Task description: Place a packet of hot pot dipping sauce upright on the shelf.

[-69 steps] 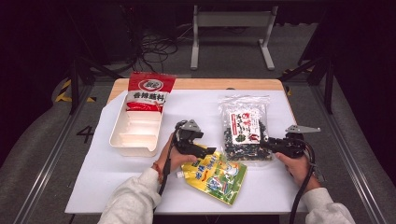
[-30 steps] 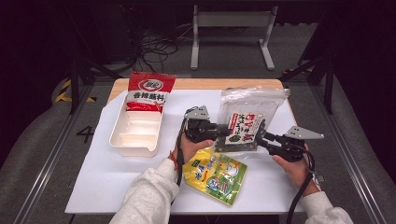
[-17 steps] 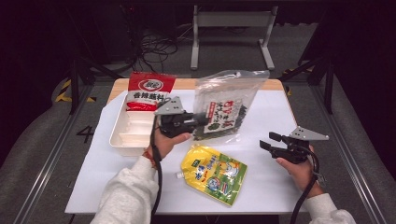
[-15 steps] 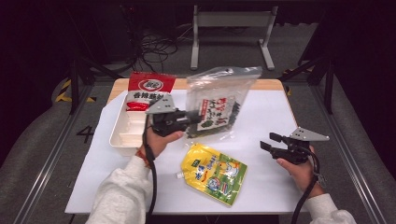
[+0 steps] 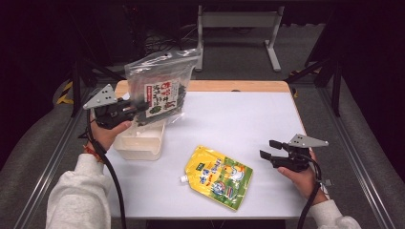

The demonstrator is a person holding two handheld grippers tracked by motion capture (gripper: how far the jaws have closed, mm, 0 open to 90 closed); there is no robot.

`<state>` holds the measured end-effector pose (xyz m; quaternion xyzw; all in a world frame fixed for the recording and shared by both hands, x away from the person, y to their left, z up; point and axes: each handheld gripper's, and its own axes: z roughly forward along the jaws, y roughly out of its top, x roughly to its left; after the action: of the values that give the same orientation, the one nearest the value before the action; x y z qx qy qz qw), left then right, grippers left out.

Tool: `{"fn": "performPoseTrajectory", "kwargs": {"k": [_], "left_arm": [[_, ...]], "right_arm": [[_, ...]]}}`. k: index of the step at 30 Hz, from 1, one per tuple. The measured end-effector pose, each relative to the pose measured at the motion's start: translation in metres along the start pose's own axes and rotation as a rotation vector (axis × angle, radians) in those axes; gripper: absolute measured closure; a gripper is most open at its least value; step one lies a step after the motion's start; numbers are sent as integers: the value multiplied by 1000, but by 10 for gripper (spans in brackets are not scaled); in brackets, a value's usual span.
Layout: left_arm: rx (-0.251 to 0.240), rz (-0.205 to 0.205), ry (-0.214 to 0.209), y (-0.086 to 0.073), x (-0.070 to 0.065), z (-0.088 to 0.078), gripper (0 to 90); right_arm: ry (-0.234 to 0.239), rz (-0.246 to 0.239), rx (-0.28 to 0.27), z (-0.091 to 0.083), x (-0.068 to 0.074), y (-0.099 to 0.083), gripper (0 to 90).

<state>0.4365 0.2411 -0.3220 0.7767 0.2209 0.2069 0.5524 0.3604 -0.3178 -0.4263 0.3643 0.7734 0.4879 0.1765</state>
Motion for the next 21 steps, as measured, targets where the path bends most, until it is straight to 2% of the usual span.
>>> {"fn": "performPoseTrajectory", "kwargs": {"k": [1, 4, 8, 10, 12, 15, 20, 21], "left_arm": [[0, 0, 0, 0, 0, 0, 760], [-2, -14, 20, -13, 14, -5, 760], [21, -20, 50, -25, 26, -8, 759], [-3, -38, 56, -29, 29, -11, 758], [-19, -33, 58, -29, 30, -16, 758], [-10, -22, 64, -28, 30, -19, 758], [-22, -38, 64, -33, 32, -24, 757], [-3, -36, 54, -36, 32, -22, 756]], "right_arm": [[0, 0, 0, 0, 0, 0, 370], [12, -7, 6, 1, 4, 0, 370], [16, -10, 15, 1, 6, -2, 368], [14, -8, 18, 1, 6, -3, 366], [13, -2, 22, 0, 5, -5, 365], [12, 0, 25, -1, 5, -7, 362], [6, -2, 36, -3, 5, -9, 357], [8, 0, 38, -3, 6, -9, 355]]}}
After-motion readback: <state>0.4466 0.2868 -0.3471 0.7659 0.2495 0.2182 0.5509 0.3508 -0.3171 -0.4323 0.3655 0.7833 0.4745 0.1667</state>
